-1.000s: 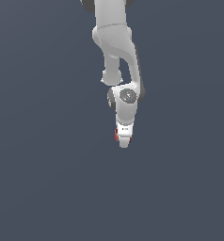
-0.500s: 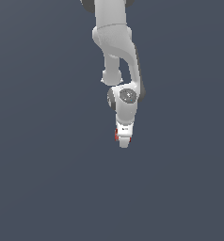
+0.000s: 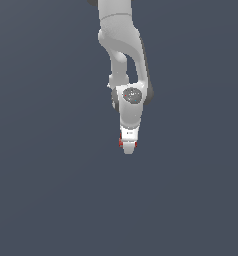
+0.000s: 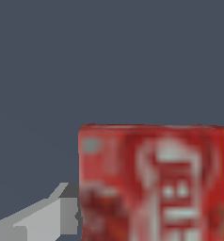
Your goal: Pick up the object and move it to a goal position.
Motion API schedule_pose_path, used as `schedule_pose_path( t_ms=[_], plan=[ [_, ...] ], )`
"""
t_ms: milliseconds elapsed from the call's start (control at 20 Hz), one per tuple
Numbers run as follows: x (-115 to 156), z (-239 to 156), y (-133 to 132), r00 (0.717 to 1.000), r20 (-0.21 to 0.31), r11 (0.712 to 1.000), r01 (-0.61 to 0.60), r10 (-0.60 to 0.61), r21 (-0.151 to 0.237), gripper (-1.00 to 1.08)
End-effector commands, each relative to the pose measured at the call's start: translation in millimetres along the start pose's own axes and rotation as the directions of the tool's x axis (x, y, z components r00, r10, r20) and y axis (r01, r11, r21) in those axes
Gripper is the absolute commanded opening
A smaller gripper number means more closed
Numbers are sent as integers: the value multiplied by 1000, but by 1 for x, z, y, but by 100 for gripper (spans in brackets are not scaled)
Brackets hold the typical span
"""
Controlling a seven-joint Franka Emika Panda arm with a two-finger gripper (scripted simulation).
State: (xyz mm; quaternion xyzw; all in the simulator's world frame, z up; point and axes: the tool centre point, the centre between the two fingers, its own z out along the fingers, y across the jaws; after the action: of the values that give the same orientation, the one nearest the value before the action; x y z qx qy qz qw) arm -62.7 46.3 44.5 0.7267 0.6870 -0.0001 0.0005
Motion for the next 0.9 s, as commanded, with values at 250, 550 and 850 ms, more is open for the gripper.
schedule_pose_path(
  t_ms=[250, 550, 850],
  plan=[
    [-30, -56, 3, 1000, 1, 1000, 0, 0, 0, -100],
    [-63, -119, 6, 1000, -2, 1000, 2, -2, 0, -100],
    [-96, -185, 10, 1000, -5, 1000, 3, -3, 0, -100]
  ],
)
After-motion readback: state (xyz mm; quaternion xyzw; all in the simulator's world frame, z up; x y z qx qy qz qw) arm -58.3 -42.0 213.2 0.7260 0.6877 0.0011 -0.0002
